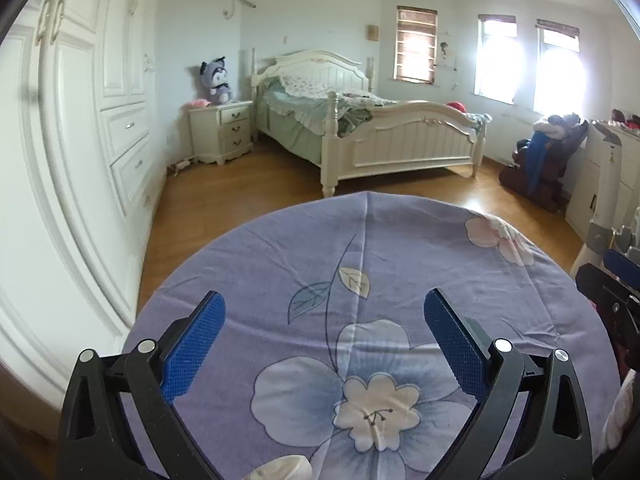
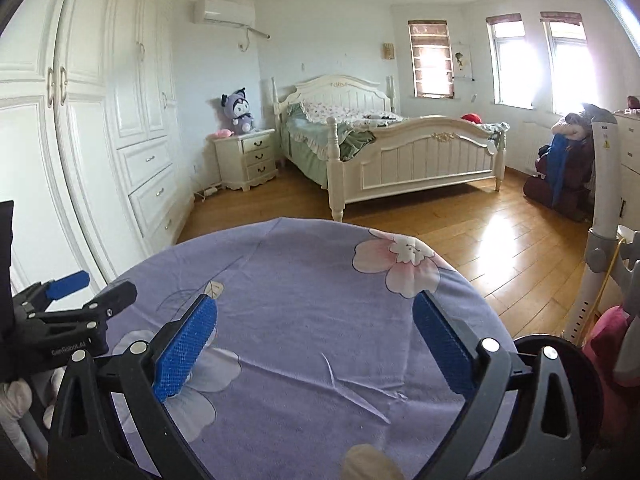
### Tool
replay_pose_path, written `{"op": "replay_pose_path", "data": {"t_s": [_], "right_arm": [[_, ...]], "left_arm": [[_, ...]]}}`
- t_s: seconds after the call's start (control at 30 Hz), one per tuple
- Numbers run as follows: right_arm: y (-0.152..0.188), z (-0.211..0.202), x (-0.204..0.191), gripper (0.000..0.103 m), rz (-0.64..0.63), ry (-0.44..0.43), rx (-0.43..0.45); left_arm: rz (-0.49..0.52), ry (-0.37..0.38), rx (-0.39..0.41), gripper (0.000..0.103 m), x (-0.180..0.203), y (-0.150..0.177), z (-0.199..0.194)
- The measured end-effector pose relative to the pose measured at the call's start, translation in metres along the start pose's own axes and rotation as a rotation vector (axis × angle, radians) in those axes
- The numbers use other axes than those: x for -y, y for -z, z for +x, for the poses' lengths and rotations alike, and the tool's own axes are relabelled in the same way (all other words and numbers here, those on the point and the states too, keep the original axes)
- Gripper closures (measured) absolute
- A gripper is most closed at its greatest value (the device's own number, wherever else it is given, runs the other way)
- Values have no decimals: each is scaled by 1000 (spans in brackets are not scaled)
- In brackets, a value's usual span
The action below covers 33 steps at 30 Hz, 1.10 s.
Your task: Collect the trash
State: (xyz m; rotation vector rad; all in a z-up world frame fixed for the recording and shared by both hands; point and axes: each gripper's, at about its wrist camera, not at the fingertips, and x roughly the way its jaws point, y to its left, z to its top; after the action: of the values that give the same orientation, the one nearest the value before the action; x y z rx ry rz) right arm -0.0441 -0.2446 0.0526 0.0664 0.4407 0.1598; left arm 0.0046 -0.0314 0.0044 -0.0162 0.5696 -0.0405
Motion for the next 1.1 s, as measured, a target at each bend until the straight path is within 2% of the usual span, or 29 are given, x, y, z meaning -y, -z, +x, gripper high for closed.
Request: {"op": "replay_pose_path", "data": {"t_s": [0.23,0.43,0.7,1.1], "right_arm": [[8,-6,-5,6,-16,61,120],[6,-4,-10,6,-42,66,129],[8,-1,-13,6,-48,110,127],[11,-6,-10,6,-33,108,149]], "left_arm": [[-19,11,3,5,-13,6,3],[-49,34,-2,5,-20,7,5],[-3,31,-2,5,-9,9,6],[6,9,-5,5,-5,10,8]]}}
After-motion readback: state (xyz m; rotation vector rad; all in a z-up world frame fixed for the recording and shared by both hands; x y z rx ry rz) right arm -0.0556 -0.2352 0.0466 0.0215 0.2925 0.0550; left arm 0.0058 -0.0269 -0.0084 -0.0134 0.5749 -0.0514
